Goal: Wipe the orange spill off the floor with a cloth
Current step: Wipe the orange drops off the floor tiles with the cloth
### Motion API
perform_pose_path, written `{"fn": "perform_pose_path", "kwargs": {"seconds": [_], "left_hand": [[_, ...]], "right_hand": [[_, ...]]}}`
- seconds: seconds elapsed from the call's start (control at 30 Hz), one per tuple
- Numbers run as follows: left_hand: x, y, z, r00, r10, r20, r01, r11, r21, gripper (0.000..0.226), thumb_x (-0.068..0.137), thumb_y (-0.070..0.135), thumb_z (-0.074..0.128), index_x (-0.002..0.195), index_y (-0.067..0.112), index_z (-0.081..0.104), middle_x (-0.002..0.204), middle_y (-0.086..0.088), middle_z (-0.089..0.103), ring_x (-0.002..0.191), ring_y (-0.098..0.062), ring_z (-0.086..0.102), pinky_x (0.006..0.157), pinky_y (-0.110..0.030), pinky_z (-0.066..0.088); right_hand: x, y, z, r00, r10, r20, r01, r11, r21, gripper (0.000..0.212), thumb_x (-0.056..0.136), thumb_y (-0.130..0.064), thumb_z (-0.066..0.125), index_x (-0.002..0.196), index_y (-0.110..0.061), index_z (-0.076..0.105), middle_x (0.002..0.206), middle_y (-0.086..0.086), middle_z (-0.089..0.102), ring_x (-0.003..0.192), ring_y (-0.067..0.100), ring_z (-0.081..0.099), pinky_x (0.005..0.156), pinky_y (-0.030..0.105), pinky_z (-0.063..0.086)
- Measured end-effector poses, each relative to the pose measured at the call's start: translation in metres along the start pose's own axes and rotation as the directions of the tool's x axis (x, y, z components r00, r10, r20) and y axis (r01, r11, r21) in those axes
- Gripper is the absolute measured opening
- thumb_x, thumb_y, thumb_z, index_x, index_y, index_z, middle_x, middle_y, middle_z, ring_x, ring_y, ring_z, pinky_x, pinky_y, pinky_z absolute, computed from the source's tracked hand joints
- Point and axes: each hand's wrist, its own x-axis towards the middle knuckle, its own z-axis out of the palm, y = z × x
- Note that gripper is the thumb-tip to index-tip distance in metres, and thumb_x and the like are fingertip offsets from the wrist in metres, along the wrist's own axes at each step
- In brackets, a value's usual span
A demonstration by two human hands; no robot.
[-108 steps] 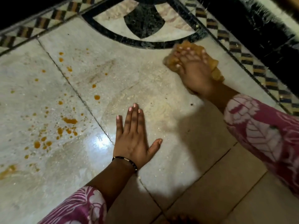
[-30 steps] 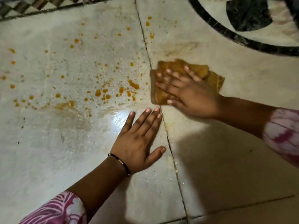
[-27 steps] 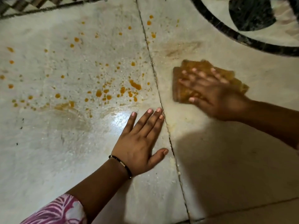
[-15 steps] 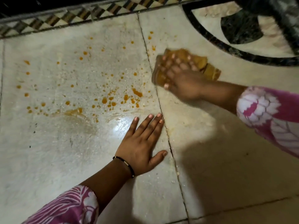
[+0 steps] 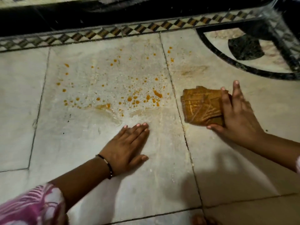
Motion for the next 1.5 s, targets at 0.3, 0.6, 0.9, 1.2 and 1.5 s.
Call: {"fn": "perform_pose_path", "kwargs": {"seconds": [0.3,0.6,0.9,1.2,1.5], "left_hand": [[-0.042,-0.111,-0.097,0.952,0.299,0.064,-0.3,0.874,0.381,0.071,0.093,0.054,0.03,0.146,0.007,0.03,0.154,-0.012,0.029,0.139,-0.024,0.032,0.114,-0.043,0.014],[-0.07,-0.147,-0.096,0.823,0.553,0.131,-0.559,0.746,0.362,0.072,0.089,0.052,0.041,0.146,0.008,0.033,0.153,-0.008,0.032,0.139,-0.019,0.033,0.11,-0.043,0.02],[-0.088,-0.145,-0.01,0.994,0.093,-0.055,-0.09,0.995,0.041,0.073,0.094,0.054,0.03,0.148,0.005,0.028,0.155,-0.013,0.026,0.14,-0.025,0.031,0.113,-0.042,0.018],[-0.09,-0.136,0.014,0.998,0.01,-0.054,-0.013,0.999,-0.046,0.076,0.094,0.058,0.028,0.149,0.005,0.026,0.157,-0.013,0.02,0.144,-0.024,0.019,0.116,-0.045,0.012],[-0.088,-0.134,0.02,0.997,-0.035,-0.067,0.034,0.999,-0.018,0.077,0.094,0.058,0.027,0.147,0.002,0.028,0.156,-0.016,0.022,0.145,-0.027,0.02,0.115,-0.048,0.017]], "right_hand": [[0.009,-0.027,-0.022,1.0,-0.021,-0.005,0.02,0.989,-0.144,0.021,0.076,-0.016,0.073,0.093,-0.005,0.066,0.096,0.02,0.064,0.091,0.039,0.055,0.08,0.046,0.043],[0.026,-0.116,-0.139,0.968,-0.165,0.187,0.095,0.938,0.335,0.016,0.089,-0.01,0.059,0.096,-0.024,0.059,0.085,-0.01,0.063,0.076,0.006,0.056,0.062,0.016,0.039],[0.098,-0.152,-0.071,0.874,0.259,0.411,-0.339,0.931,0.133,0.048,0.089,-0.028,0.063,0.132,-0.015,0.047,0.132,0.011,0.055,0.107,0.029,0.058,0.08,0.031,0.041],[0.011,-0.259,0.036,0.935,0.335,0.114,-0.344,0.936,0.068,0.082,0.084,-0.068,0.014,0.151,-0.024,-0.001,0.16,0.002,-0.005,0.146,0.023,-0.008,0.115,0.047,-0.009],[-0.043,-0.214,0.045,0.981,-0.108,0.162,0.097,0.993,0.07,0.075,0.084,-0.067,0.037,0.149,-0.04,0.014,0.158,-0.008,0.012,0.146,0.022,0.011,0.114,0.055,0.013]]}}
